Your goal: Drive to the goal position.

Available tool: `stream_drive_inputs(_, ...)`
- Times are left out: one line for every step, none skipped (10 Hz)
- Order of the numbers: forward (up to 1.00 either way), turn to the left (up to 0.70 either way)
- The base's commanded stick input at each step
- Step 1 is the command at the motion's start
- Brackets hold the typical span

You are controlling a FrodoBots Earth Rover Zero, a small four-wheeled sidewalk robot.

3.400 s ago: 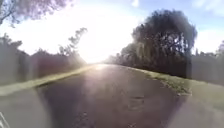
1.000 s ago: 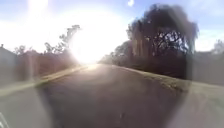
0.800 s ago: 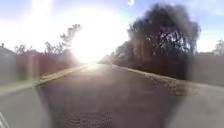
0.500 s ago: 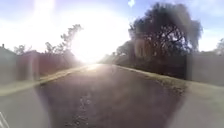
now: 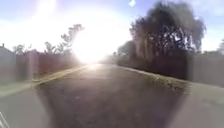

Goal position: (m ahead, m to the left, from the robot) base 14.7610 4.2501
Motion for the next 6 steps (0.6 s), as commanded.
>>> stream_drive_inputs(1.0,0.0)
stream_drive_inputs(1.0,0.0)
stream_drive_inputs(1.0,0.0)
stream_drive_inputs(1.0,0.0)
stream_drive_inputs(1.0,0.0)
stream_drive_inputs(1.0,0.0)
